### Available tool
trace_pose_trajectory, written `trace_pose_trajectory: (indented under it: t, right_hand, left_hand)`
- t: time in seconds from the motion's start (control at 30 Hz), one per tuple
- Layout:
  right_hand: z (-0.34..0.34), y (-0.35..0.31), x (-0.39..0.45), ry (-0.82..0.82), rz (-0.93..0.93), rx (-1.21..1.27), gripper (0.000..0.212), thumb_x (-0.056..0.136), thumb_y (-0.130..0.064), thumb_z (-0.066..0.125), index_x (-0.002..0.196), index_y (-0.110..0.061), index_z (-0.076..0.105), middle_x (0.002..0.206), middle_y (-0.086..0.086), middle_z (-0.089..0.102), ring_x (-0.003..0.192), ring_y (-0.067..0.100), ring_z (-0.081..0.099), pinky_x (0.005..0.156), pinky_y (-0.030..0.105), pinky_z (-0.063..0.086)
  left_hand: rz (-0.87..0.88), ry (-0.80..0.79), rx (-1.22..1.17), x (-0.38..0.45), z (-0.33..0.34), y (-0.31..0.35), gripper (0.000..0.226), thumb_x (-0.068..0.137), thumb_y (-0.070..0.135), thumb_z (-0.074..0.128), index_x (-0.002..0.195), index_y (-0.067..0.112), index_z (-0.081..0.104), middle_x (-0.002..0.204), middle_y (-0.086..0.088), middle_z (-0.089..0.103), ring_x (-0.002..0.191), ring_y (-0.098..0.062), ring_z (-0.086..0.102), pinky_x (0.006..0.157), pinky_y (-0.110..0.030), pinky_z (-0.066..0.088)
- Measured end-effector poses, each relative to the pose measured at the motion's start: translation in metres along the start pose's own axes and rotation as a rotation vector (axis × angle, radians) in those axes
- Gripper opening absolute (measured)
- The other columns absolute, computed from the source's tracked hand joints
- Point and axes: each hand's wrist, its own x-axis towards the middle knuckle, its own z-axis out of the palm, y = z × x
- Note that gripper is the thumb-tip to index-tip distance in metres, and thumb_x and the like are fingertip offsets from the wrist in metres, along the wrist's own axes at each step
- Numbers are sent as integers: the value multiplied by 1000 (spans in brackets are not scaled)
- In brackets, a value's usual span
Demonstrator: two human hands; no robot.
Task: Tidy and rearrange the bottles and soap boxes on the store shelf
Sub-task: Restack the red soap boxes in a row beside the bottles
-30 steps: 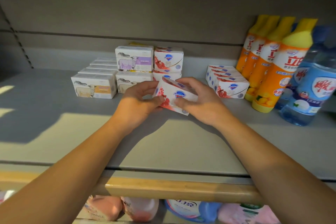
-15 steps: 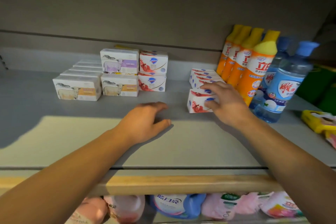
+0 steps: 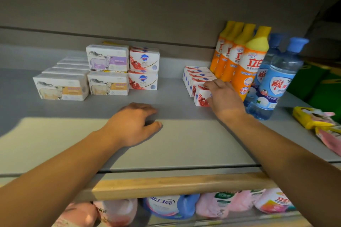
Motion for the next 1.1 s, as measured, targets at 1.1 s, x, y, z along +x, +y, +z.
trace_pose_trajectory:
  t: [1.1]
  right_hand:
    - [5, -103, 53, 43, -302, 391, 54, 85, -39, 68, 134, -20, 54, 134, 5, 54, 122, 26, 51, 97, 36, 43]
  left_hand:
    - [-385, 315, -576, 0, -23, -28, 9, 84, 26, 67, 89, 33, 68, 91, 16, 72, 87, -1, 66, 86, -22, 49]
